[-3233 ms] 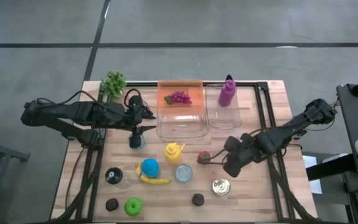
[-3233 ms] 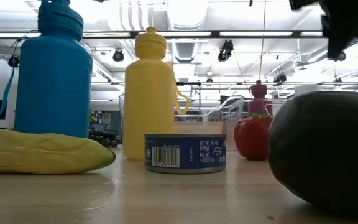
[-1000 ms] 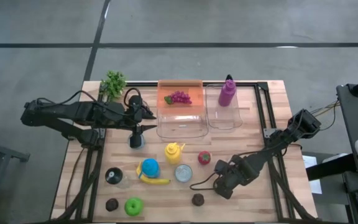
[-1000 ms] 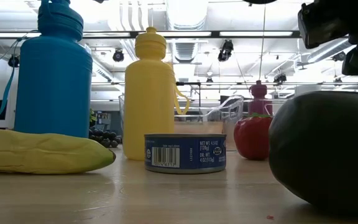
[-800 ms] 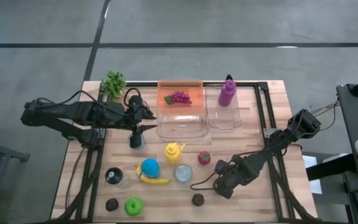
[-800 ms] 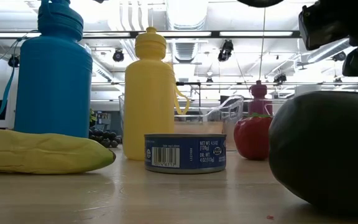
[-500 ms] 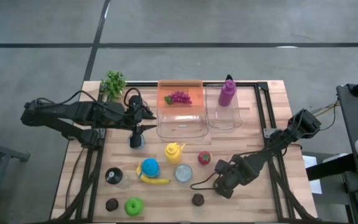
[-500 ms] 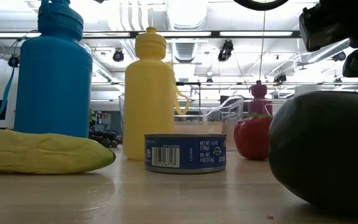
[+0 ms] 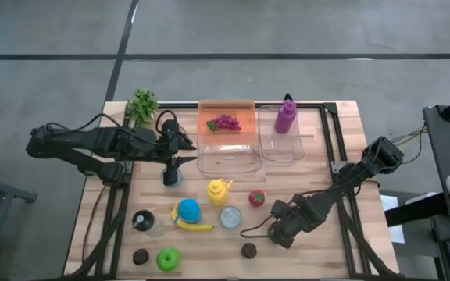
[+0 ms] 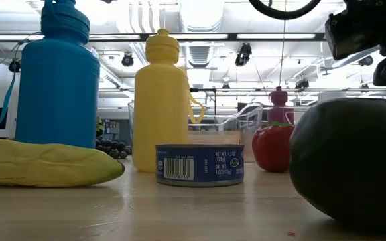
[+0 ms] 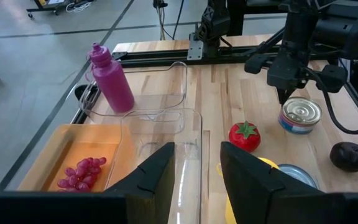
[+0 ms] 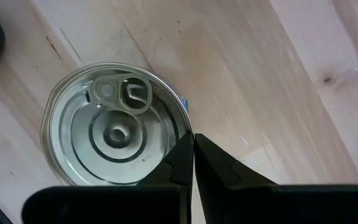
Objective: Pick & Place Food Item
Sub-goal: Put the blue and pink can into the left transparent bin
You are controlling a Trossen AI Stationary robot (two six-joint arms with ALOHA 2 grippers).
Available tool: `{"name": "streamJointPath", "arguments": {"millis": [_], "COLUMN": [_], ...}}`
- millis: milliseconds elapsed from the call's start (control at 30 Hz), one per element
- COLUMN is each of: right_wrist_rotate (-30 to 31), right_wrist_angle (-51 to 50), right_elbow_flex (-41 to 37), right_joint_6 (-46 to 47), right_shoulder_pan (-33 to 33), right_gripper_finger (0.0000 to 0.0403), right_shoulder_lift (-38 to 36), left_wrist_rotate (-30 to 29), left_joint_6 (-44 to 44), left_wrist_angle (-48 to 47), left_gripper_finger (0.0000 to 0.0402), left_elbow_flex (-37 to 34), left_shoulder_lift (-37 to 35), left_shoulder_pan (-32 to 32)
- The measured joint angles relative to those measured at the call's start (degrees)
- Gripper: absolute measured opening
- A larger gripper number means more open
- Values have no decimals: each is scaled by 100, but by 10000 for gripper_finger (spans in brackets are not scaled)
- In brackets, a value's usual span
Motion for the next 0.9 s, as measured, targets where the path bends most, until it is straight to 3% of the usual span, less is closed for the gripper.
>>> {"name": "streamJointPath", "arguments": {"millis": [900], "right_wrist_rotate": [-6], "right_wrist_angle": [-62], "right_elbow_flex": [-168], "right_joint_6": [425], "right_shoulder_pan": [-7], "right_gripper_finger": [8], "right_shoulder_lift": [43], "left_wrist_rotate": [2], "left_joint_6": [-2], "left_wrist_angle": [-20], "left_gripper_finger": [131], "left_elbow_flex": [0], "left_shoulder_lift": [-2], "left_shoulder_pan": [0]}}
